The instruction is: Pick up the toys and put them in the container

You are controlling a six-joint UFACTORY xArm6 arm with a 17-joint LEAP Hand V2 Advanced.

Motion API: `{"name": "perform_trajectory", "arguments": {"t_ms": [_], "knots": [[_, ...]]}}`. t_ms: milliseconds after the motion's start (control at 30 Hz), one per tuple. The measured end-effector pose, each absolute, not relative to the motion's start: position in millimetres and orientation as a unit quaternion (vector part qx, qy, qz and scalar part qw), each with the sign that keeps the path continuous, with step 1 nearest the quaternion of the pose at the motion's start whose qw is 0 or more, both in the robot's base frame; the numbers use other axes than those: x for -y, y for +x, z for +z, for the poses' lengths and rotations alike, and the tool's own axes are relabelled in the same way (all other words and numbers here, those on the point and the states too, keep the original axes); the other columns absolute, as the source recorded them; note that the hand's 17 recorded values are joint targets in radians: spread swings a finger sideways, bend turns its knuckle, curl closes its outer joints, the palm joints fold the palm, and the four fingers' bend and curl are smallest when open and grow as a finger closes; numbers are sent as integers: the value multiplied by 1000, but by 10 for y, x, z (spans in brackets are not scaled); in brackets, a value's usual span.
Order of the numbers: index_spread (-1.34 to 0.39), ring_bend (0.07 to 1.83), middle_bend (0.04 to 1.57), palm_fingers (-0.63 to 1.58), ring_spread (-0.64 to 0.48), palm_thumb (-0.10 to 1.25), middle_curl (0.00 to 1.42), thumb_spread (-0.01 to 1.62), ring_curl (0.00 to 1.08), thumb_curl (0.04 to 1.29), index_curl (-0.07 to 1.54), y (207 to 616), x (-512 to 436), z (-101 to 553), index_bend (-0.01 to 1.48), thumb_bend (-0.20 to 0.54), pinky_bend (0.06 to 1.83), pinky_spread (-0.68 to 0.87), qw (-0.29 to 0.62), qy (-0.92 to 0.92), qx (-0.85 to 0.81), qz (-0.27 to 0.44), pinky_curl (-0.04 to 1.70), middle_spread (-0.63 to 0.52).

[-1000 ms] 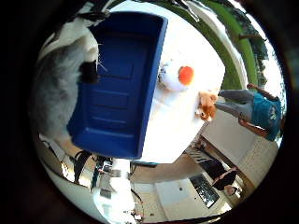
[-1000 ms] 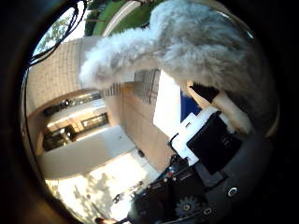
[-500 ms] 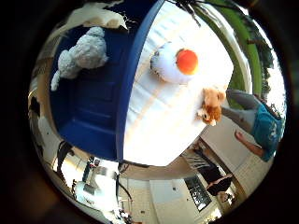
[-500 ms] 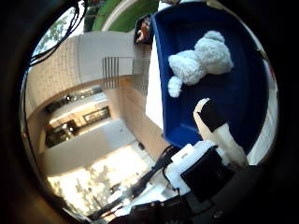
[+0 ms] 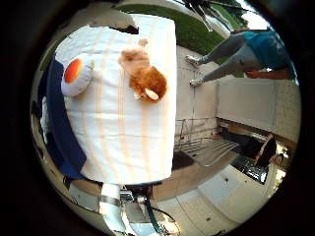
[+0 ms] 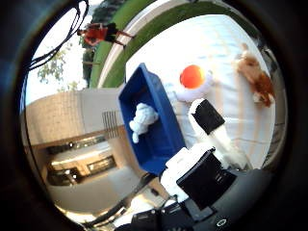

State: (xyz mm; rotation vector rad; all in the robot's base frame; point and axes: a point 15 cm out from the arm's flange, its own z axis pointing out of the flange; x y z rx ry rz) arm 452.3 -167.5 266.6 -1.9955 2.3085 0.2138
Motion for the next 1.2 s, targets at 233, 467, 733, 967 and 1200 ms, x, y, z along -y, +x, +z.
{"name": "perform_trajectory", "arguments": {"t_ms": [233, 467, 733, 967, 1200], "knots": [[-37, 532, 198, 193, 314, 641, 358, 1169, 342, 446, 249, 4528, 2110, 2120, 144, -27, 730, 460, 4, -605, -793, 71, 248, 103], [-5, 546, 209, 242, 314, 649, 371, 1171, 340, 441, 242, 4516, 2239, 1686, 152, -23, 749, 469, -10, -582, -808, 92, 234, 83], [-166, 1008, 629, 1168, 197, 734, 532, 1157, 458, 452, 170, 4547, 2169, 1546, 135, -8, 1012, 433, -33, -597, -795, 101, 297, -6], [-401, 1259, 979, 1173, 29, 949, 760, 1112, 642, 517, 231, 4454, 2066, 1711, 433, 20, 1313, 317, -41, -596, -792, 127, 473, -110], [-554, 1362, 1089, 1050, -33, 993, 874, 1132, 698, 574, 327, 4245, 1807, 2367, 683, -6, 1449, 227, -47, -607, -779, 148, 584, -154]]}}
